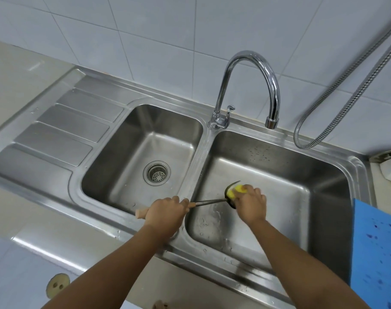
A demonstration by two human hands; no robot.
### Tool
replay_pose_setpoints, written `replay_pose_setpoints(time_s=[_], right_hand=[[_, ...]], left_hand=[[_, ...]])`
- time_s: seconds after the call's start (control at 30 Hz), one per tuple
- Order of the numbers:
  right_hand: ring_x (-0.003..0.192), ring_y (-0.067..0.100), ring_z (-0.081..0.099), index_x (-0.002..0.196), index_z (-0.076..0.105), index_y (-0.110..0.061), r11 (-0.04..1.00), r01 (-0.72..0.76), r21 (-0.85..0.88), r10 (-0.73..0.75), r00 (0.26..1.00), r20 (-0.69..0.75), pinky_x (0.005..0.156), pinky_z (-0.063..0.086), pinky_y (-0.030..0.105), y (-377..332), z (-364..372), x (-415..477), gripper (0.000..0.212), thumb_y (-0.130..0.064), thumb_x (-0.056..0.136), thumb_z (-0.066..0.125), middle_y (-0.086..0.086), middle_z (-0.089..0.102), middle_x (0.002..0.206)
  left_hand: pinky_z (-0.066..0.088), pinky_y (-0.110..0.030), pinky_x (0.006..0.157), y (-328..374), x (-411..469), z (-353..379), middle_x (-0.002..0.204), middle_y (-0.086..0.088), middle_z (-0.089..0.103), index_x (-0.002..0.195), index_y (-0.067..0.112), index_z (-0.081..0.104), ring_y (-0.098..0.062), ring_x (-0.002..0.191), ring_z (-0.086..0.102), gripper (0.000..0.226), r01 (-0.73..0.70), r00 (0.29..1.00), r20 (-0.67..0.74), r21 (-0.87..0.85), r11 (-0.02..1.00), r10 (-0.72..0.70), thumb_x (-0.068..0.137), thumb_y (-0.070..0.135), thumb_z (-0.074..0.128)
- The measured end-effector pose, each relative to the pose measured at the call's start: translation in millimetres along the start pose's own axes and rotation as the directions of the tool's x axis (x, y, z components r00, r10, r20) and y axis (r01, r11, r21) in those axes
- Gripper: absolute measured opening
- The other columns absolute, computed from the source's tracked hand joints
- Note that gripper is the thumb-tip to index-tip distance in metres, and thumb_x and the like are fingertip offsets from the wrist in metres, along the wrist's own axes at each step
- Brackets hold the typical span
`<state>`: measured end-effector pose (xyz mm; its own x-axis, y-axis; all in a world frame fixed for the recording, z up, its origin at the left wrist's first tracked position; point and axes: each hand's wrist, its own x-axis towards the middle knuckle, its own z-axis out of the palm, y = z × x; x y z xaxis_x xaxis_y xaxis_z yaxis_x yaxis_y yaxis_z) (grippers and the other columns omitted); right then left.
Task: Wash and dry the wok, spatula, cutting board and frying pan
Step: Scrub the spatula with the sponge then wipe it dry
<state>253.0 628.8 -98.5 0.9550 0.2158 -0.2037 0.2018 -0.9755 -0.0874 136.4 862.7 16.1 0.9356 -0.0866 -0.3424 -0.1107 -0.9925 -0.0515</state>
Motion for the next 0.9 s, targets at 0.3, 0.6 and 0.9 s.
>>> replay_pose_setpoints(time_s=[0.3,0.6,0.9], right_hand=[[0.112,0.029,0.042,0.116,0.066,-0.033,0.978,-0.2,0.049,0.203,0.977,-0.06,0.091,0.032,0.039,-6.7,-10.6,34.1,0.027,-0.037,0.097,0.047,0.005,0.051,0.13],[0.108,0.032,0.045,0.116,0.067,-0.036,0.967,-0.236,0.097,0.248,0.961,-0.127,0.087,0.034,0.039,8.5,-7.4,-9.9,0.026,-0.033,0.091,0.061,0.006,0.052,0.134],[0.112,0.027,0.047,0.12,0.064,-0.04,0.975,-0.22,0.044,0.223,0.97,-0.092,0.089,0.036,0.037,1.7,12.5,-60.2,0.029,-0.037,0.093,0.057,0.001,0.053,0.133]], left_hand=[[0.048,-0.033,0.073,-2.5,-0.5,-0.9,0.111,-0.004,0.058,0.131,0.018,0.04,-0.023,0.093,0.062,0.035,0.015,1.0,0.016,-0.047,0.999,-0.015,0.098,0.024,0.048],[0.048,-0.032,0.071,-2.8,-1.2,9.2,0.11,-0.003,0.059,0.134,0.02,0.039,-0.022,0.09,0.062,0.033,0.009,0.999,-0.031,-0.025,1.0,-0.01,0.103,0.03,0.037],[0.045,-0.032,0.067,-2.7,0.0,13.0,0.108,-0.002,0.059,0.13,0.021,0.042,-0.021,0.09,0.062,0.036,0.029,0.999,-0.022,0.01,1.0,-0.029,0.096,0.023,0.051]])
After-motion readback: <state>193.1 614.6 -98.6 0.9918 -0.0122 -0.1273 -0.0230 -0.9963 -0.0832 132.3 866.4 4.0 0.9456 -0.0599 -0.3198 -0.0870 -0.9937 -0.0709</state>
